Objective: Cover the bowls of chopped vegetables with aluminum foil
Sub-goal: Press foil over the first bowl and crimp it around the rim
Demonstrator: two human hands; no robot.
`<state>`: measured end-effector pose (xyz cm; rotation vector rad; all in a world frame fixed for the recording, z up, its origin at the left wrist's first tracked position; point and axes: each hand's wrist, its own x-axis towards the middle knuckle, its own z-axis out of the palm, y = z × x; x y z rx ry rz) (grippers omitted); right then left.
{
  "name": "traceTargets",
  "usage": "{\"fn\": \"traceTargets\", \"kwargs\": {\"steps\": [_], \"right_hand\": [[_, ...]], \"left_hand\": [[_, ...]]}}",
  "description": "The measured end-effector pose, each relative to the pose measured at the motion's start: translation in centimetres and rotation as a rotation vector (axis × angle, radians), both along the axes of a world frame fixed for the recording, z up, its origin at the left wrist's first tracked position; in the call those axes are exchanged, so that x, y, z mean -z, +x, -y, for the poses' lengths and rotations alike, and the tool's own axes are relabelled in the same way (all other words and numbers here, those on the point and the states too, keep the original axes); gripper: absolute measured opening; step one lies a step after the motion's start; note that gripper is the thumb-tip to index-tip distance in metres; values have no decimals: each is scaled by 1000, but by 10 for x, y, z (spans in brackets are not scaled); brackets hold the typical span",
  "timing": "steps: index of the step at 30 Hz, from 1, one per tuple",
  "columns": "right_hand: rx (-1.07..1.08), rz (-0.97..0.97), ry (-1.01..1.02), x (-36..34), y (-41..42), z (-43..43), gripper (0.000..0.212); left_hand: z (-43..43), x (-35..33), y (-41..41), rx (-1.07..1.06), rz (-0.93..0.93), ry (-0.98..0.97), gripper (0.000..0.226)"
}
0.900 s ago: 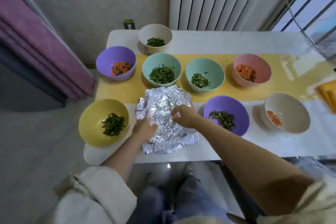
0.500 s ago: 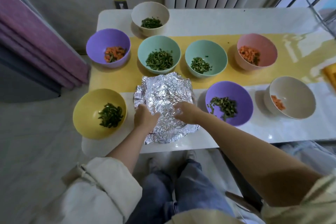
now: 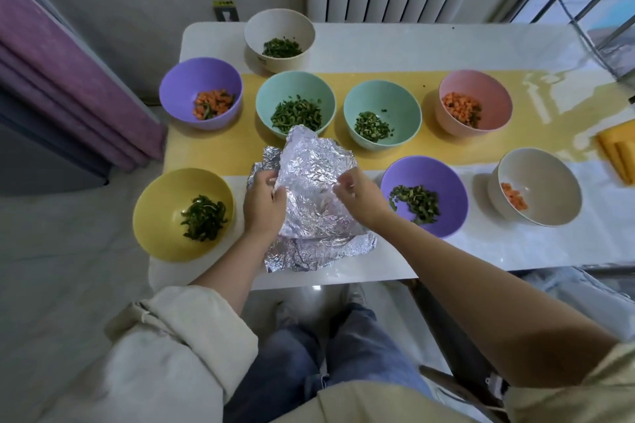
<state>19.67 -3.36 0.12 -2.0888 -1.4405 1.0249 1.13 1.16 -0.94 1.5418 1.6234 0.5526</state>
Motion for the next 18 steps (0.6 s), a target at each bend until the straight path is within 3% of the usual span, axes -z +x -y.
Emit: {"fn": "traceTargets", "kwargs": {"steps": [3,7,8,9,11,12,15,18], "right_hand": [[238,-9,168,-15,-9,-12,30],[396,-288,38,-29,-33,-29,99],[408,-367,-19,-30,-40,-31,105],[386,-417,-82,-32,-47,-32,95],[316,-483,-175,-28,-62,-35,48],[299,-502,-183,-24,-72,-37,35],[294,-574,-181,-15,-97,-48,37],[269,-586,-165,-21,-122,-51,27]], "left_hand": [[-15,-21,-18,-16,170,-14,31],[-20,-41,-58,-143,364,-124,13],[-19,-42,-70,-163,375,-145,13],[-17,-45,-81,-172,375,-160,13],[-13,-47,-101,-178,333,-161,15],[-10,-47,-111,-191,316,-146,16],[0,-51,-133,-226,297,-23,21],[4,-45,-159,-298,132,77,36]]}}
